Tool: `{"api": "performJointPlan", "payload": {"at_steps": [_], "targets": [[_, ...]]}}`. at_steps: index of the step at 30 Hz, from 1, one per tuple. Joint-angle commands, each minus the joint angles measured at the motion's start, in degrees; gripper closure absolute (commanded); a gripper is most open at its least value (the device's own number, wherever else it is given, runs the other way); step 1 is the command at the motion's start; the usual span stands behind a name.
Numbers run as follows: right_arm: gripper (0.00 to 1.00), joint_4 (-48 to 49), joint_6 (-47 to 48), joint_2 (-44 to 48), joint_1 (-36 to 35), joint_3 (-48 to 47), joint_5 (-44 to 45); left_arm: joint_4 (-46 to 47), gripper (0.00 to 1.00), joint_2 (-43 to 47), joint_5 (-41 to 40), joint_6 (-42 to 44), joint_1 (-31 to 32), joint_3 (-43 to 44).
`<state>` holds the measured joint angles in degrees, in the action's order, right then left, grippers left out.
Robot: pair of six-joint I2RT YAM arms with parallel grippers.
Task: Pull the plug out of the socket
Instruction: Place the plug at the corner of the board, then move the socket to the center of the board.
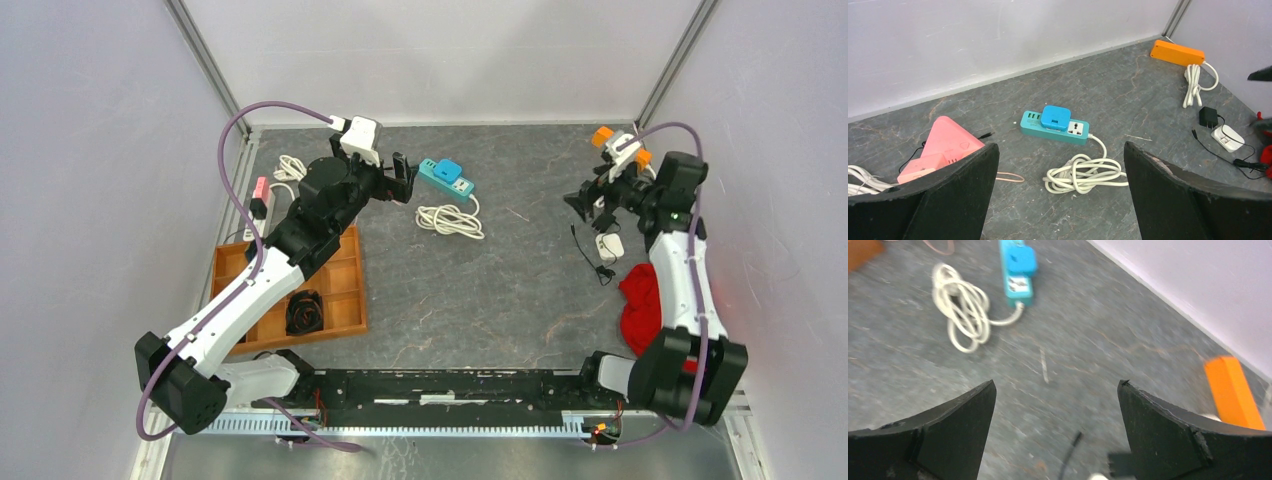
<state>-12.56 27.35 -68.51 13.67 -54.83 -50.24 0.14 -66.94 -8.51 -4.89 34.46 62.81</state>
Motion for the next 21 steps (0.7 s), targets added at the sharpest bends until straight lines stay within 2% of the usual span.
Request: {"api": "performJointPlan", "payload": {"at_steps": [1, 3, 9, 14, 21], "targets": [[0.02, 12.15, -8.96, 2.42, -3.85, 6.73, -4.42, 2.38, 0.0, 1.24, -1.4, 2.19, -0.17, -0.22], [0.02, 17.37, -12.62, 2.09, -4.27, 10.13, -6.57, 2.46, 0.0, 0.92, -1.8, 2.37, -0.14, -0.36], [0.02, 18.21, -12.38, 0.19, -4.27, 14.27, -9.95, 2.14, 0.0, -1.69, -1.44, 2.17, -0.18, -0.06], [0.02, 22.86, -17.93, -3.35, -4.44, 16.44, -14.16, 1.61, 0.0, -5.72, -0.33, 0.05, -0.18, 1.1], [0.02, 13.62, -13.88, -7.45, -4.93, 11.71, -15.99, 0.12, 0.0, -13.57, 4.97, -6.11, -0.18, 6.4]]}}
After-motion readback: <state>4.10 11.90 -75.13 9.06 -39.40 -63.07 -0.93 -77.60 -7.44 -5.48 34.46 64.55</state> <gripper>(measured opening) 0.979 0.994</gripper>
